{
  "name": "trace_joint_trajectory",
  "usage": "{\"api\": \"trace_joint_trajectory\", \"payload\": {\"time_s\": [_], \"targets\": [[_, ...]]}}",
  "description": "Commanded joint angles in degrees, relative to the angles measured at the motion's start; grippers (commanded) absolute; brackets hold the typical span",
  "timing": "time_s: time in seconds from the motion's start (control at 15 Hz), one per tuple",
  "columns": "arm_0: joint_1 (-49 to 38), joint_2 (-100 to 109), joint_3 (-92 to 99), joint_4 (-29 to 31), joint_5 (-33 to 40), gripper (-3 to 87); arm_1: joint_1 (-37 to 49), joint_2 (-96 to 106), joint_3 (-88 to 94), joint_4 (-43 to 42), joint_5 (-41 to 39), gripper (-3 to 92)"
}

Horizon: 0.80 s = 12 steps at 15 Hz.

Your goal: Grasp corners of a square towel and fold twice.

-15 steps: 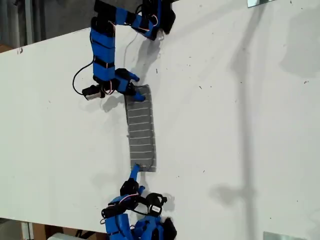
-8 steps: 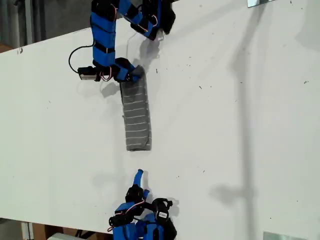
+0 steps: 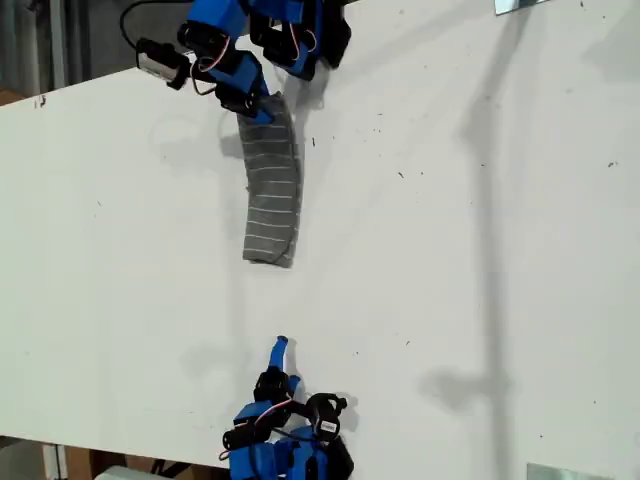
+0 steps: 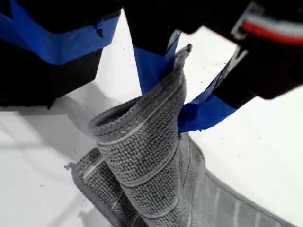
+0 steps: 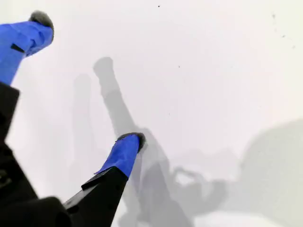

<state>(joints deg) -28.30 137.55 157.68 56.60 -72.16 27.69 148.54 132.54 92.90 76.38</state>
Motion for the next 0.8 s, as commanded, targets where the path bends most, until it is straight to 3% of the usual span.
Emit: {"api": "trace_joint_trajectory", "payload": {"time_s": [0.0,0.27,0.47,0.73], "targets": [[-1.58,-1.32,-1.14,-1.14,0.7,43.8,-0.35,-2.02,-10.28,-2.46,-5.19,-0.1],[-1.67,-5.54,-2.9,-1.76,1.14,43.9,-4.31,-32.78,-33.93,-11.69,-17.75,-0.1],[-1.67,-5.45,-2.72,-1.93,1.41,43.9,-6.33,-58.54,-59.15,-8.96,-23.03,-0.1],[-1.76,-5.27,-2.55,-2.02,1.49,44.0,-7.38,-81.04,-77.26,-8.35,-27.86,-0.1]]}}
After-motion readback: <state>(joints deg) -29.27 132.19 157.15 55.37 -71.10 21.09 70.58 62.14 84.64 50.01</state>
